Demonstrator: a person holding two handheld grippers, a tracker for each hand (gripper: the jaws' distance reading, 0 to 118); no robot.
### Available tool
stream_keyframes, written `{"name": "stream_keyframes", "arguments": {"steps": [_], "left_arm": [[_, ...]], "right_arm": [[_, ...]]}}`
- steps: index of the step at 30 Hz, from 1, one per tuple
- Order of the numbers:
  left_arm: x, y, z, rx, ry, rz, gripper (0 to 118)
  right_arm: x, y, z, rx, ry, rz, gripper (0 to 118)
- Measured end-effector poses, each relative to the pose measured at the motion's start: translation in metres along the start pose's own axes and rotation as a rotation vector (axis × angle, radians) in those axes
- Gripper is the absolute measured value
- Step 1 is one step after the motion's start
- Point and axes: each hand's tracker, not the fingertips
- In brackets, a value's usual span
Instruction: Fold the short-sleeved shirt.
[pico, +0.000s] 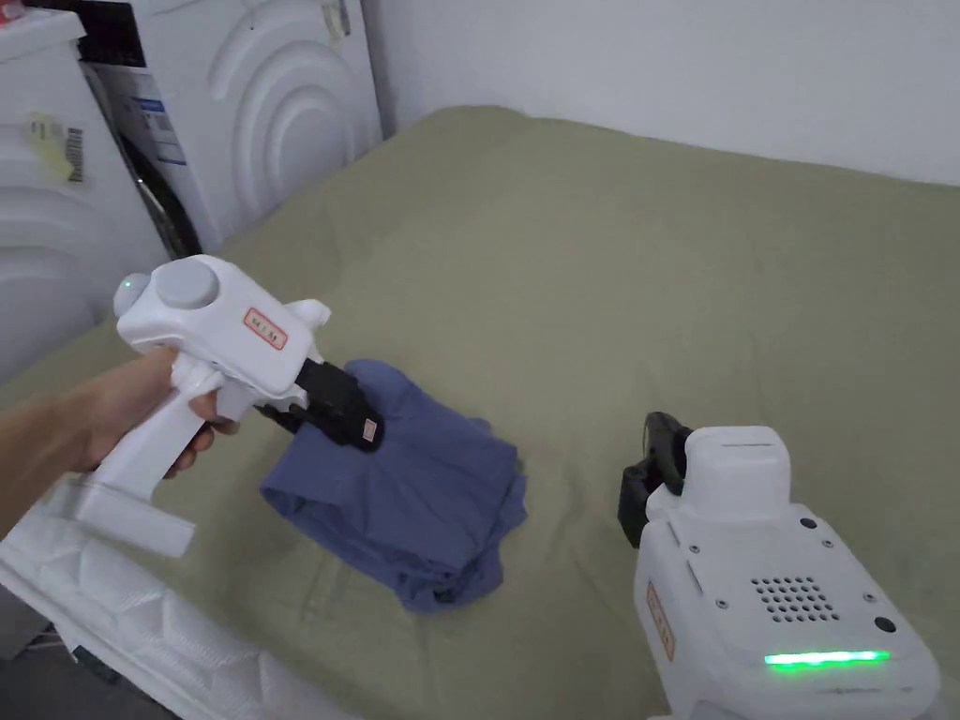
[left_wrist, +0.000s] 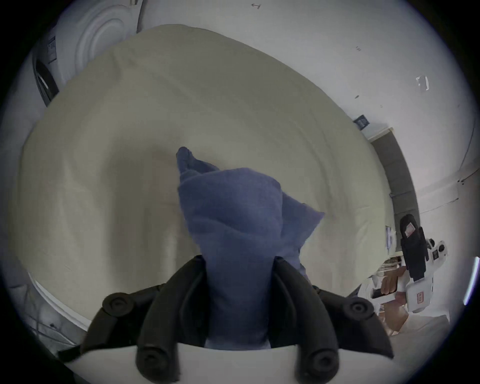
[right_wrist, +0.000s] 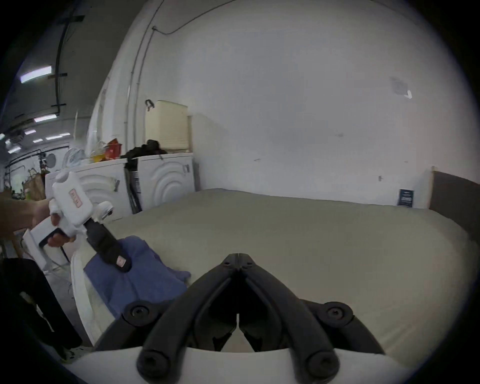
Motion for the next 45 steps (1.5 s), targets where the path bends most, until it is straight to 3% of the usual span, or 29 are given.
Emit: {"name": "stream_keyframes", "arguments": {"steps": [9,18,19,21,22,25,28,30,31,32,33,37,40,41,44,45], "left_arm": [[-0.061,0.049,0.012,-0.051,0.101,-0.045,33],[-0.077,0.055,-0.002,-0.063,0.135,-0.044,33],[-0.076,0.053,-0.001,-0.057,0.14,-0.044,48],[-0.075,0.049,0.003,0.025,0.239,-0.039,107],[-0.073,0.046,0.006,0.055,0.279,-0.059,118],[-0.066,0.038,0.026,0.157,0.289,-0.015,114],[-0.038,0.024,0.042,0.236,0.316,-0.076,112],[-0.008,0.013,0.05,0.317,0.316,-0.103,98],[0.006,0.007,0.054,0.365,0.306,-0.104,62],[0.025,-0.001,0.056,0.415,0.272,-0.114,15],[0.046,-0.008,0.054,0.444,0.236,-0.122,1],[0.141,-0.036,0.02,0.57,0.219,-0.275,1],[0.218,-0.062,-0.004,0.668,0.063,-0.229,1],[0.247,-0.076,-0.018,0.655,-0.012,-0.145,1],[0.328,-0.103,-0.043,0.807,0.095,-0.192,1],[0.351,-0.112,-0.046,0.882,0.146,-0.272,1]], "right_arm": [[-0.043,-0.013,-0.062,-0.049,0.115,0.029,0],[-0.051,-0.016,-0.081,-0.08,0.137,0.02,0],[-0.05,-0.015,-0.082,-0.082,0.137,0.016,0],[-0.048,-0.013,-0.082,-0.089,0.143,0.014,0],[-0.048,-0.011,-0.081,-0.093,0.141,0.02,0],[-0.043,-0.005,-0.076,-0.106,0.145,0.007,0],[-0.036,0.005,-0.064,-0.106,0.14,-0.005,0],[-0.027,0.014,-0.05,-0.091,0.124,0.004,0],[-0.022,0.018,-0.043,-0.086,0.12,0.001,0],[-0.013,0.024,-0.033,-0.077,0.108,-0.006,0],[-0.004,0.029,-0.022,-0.067,0.097,-0.01,0],[0.042,0.047,0.029,-0.026,0.019,0.016,0],[0.088,0.059,0.077,-0.029,-0.044,-0.008,0],[0.105,0.062,0.096,-0.029,-0.073,-0.031,0],[0.152,0.068,0.148,-0.049,-0.179,-0.019,0],[0.167,0.069,0.166,-0.038,-0.216,0.005,0]]}}
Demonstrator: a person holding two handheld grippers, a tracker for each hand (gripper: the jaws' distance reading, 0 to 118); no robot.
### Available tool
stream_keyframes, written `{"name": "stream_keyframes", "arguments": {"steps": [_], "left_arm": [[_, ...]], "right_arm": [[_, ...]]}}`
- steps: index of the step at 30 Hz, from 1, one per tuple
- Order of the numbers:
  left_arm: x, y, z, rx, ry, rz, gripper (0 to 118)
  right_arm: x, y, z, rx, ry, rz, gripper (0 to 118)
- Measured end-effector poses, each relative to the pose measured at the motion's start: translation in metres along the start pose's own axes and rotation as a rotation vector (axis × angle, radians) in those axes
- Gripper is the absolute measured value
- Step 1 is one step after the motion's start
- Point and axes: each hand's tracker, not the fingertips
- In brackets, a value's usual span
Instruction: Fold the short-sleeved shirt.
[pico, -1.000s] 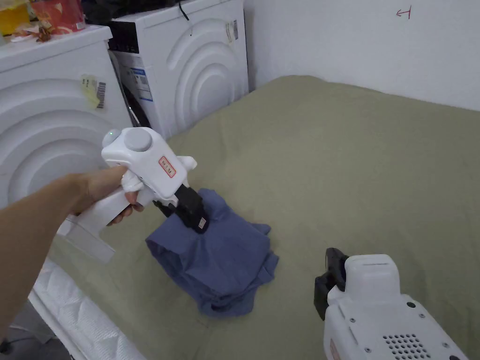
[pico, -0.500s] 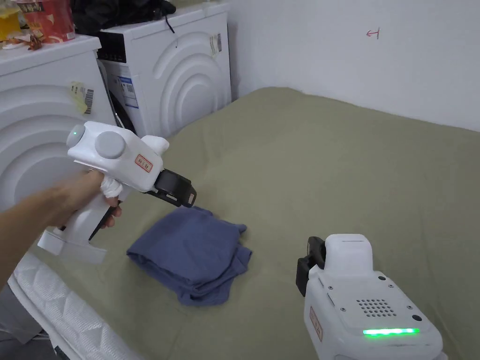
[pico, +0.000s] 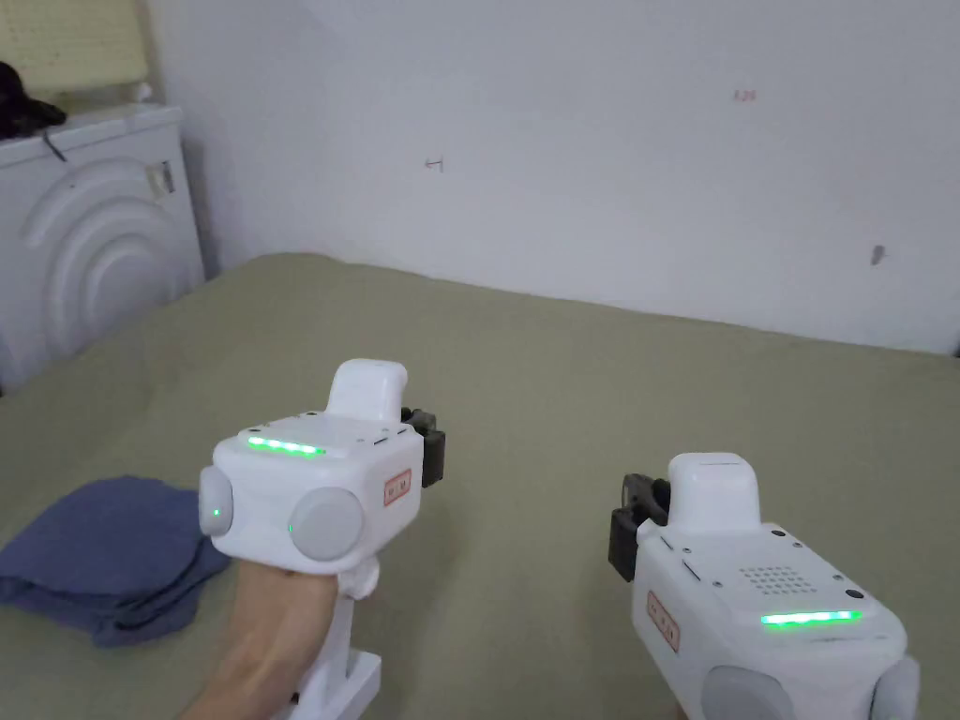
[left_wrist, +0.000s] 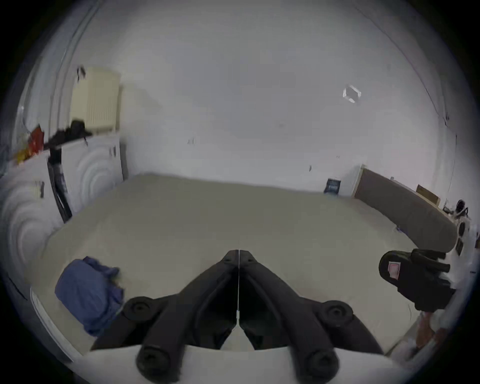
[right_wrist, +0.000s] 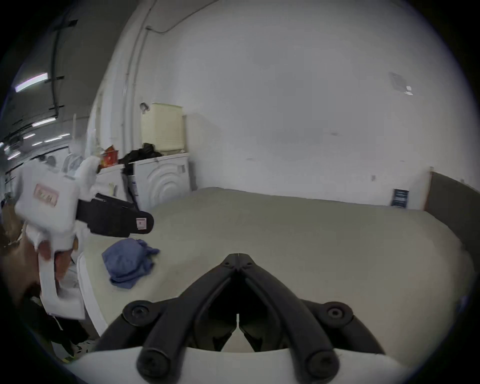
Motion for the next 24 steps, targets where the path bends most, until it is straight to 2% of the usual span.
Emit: {"name": "stream_keyframes", "arguments": {"steps": [2,4,7,9,12,15,24], "left_arm": [[0.051,-0.002,0.01,0.067,-0.012,0.024,1],[0.084,-0.007,0.016,0.093,0.005,-0.004,1],[0.127,-0.007,0.026,0.141,0.021,-0.087,1],[0.141,-0.008,0.031,0.158,0.02,-0.095,1],[0.153,-0.008,0.037,0.159,0.043,-0.122,1],[0.16,-0.004,0.042,0.139,0.018,-0.124,1],[0.163,0.004,0.049,0.16,0.023,-0.161,1]], "right_arm": [[0.032,-0.001,0.023,0.005,-0.085,0.027,0],[0.06,0.0,0.043,0.016,-0.14,0.005,0],[0.087,-0.001,0.064,0.044,-0.224,0.015,0],[0.099,-0.002,0.073,0.057,-0.268,0.001,0],[0.109,-0.001,0.082,0.078,-0.292,-0.014,0],[0.112,0.0,0.087,0.1,-0.324,0.008,0],[0.114,0.001,0.09,0.116,-0.333,-0.023,0]]}}
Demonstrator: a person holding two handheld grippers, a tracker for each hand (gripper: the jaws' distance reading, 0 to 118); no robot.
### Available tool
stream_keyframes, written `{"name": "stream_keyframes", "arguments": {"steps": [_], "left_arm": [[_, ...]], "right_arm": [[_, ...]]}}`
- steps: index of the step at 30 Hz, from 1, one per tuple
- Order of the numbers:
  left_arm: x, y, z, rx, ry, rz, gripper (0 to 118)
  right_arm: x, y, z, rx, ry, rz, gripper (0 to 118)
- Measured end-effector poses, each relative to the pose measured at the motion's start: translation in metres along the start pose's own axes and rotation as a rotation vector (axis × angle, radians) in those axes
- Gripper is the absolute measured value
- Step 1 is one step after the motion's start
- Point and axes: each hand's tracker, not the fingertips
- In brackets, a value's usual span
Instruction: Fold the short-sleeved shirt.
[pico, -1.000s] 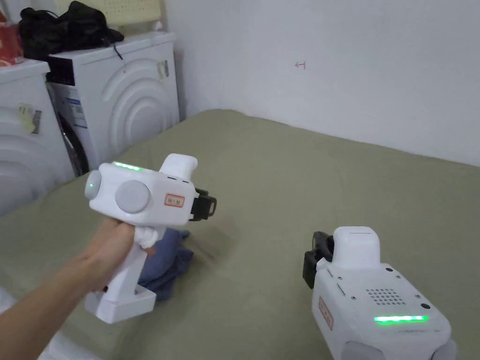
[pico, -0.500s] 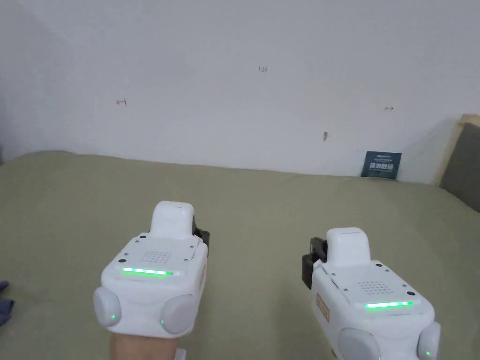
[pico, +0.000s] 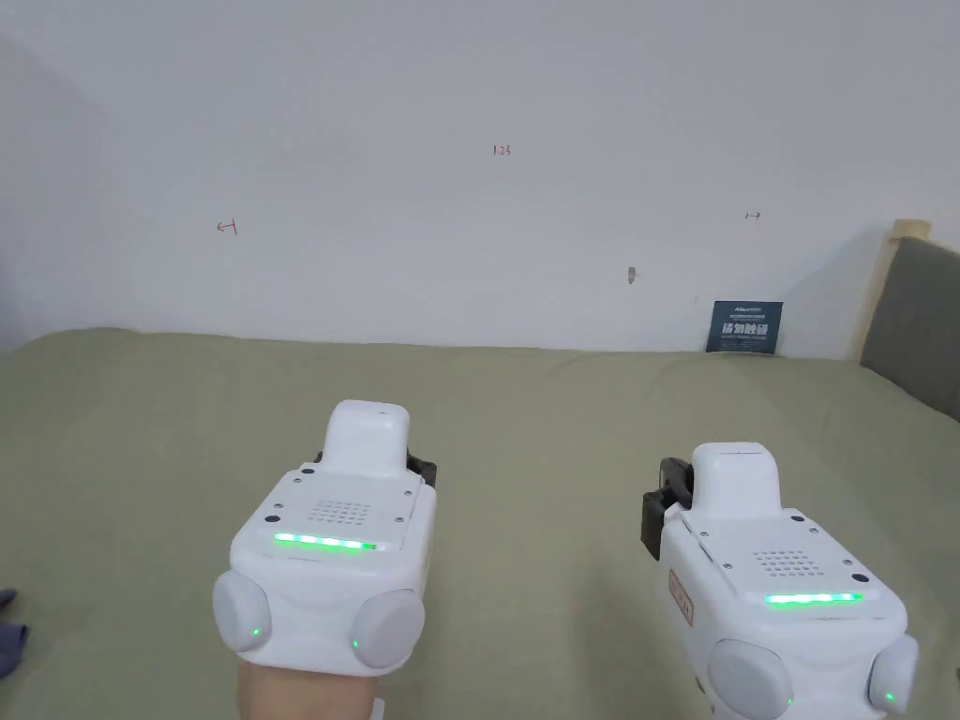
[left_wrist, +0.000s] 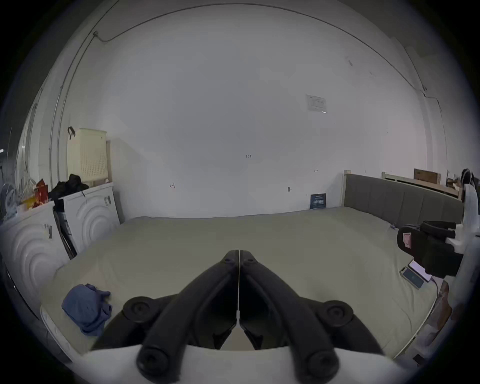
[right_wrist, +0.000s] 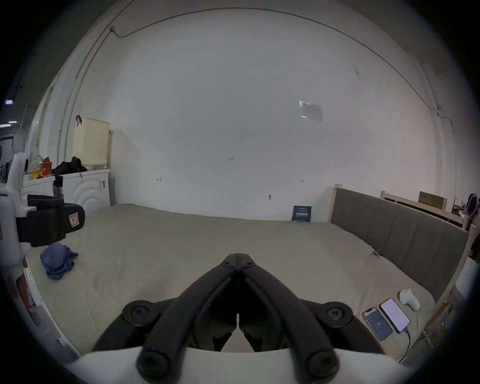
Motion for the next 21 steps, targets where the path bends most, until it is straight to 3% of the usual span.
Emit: {"name": "stream_keyframes", "arguments": {"steps": [5,6,7,8,9,10,11,12,15,21], "left_arm": [[0.0,0.004,0.0,-0.015,0.004,0.006,2],[-0.002,0.003,0.0,-0.007,0.01,0.004,11],[-0.001,0.002,0.001,0.013,0.029,-0.003,53],[-0.001,0.002,0.0,0.011,0.057,-0.01,102],[-0.003,0.003,-0.004,-0.02,0.049,0.001,118],[-0.009,0.001,0.003,0.015,0.059,0.03,117],[-0.008,0.004,0.005,0.008,0.041,0.02,118],[-0.007,0.006,0.006,-0.001,0.05,0.013,118],[-0.006,0.007,0.009,0.023,0.053,0.006,118],[-0.005,0.008,0.011,0.023,0.055,0.014,118]], "right_arm": [[-0.001,0.001,-0.001,0.006,-0.009,-0.008,0],[-0.001,0.002,0.0,0.016,-0.017,-0.004,2],[-0.001,0.003,0.0,0.023,-0.022,0.001,16],[0.0,0.004,0.001,0.031,-0.029,0.002,45],[0.002,0.007,0.001,0.032,-0.03,-0.006,87],[0.004,0.009,0.0,0.021,-0.026,-0.02,118],[0.004,0.009,-0.002,0.003,-0.022,-0.045,114],[0.003,0.0,0.006,0.07,-0.038,-0.049,116],[0.003,-0.001,0.011,0.061,-0.016,-0.06,118],[0.003,0.013,0.009,0.07,-0.011,-0.04,118]]}}
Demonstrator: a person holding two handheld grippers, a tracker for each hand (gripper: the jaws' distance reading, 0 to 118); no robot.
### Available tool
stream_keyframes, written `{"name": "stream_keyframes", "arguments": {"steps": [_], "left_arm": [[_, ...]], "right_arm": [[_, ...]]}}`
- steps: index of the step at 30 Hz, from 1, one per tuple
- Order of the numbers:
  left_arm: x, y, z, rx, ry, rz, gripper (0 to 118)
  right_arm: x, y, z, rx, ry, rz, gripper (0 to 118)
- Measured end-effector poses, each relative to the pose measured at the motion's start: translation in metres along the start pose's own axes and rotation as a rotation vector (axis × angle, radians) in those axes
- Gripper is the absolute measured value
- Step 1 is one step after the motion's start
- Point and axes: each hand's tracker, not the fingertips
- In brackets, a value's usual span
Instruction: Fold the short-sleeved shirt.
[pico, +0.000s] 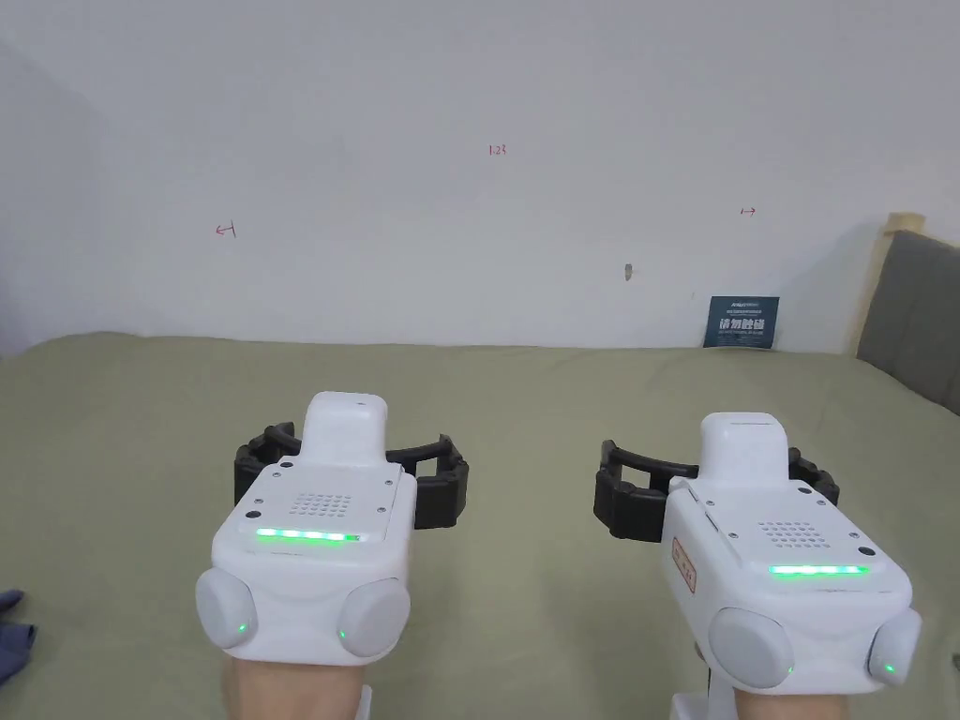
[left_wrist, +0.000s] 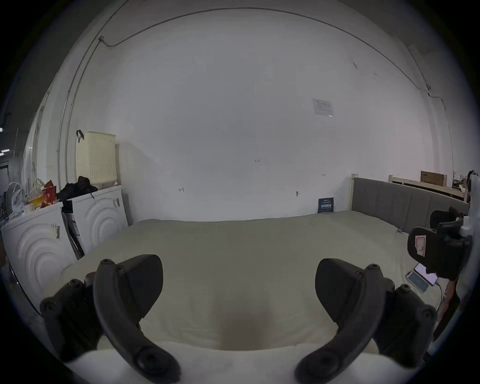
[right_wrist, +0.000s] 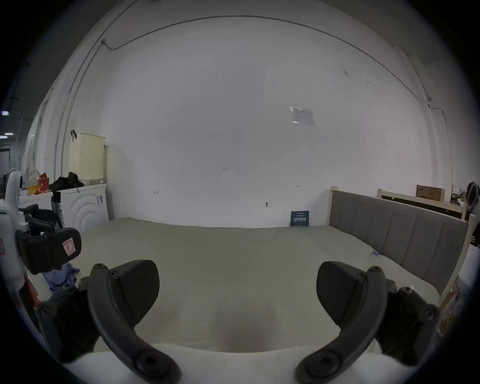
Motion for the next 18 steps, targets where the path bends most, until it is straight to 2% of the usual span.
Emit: {"name": "stream_keyframes", "arguments": {"steps": [18], "left_arm": [[0.0023,-0.0054,-0.0005,0.007,0.002,-0.013,118]], "right_arm": [[-0.0048,0.001,-0.0002,0.011,0.017,0.033,118]]}}
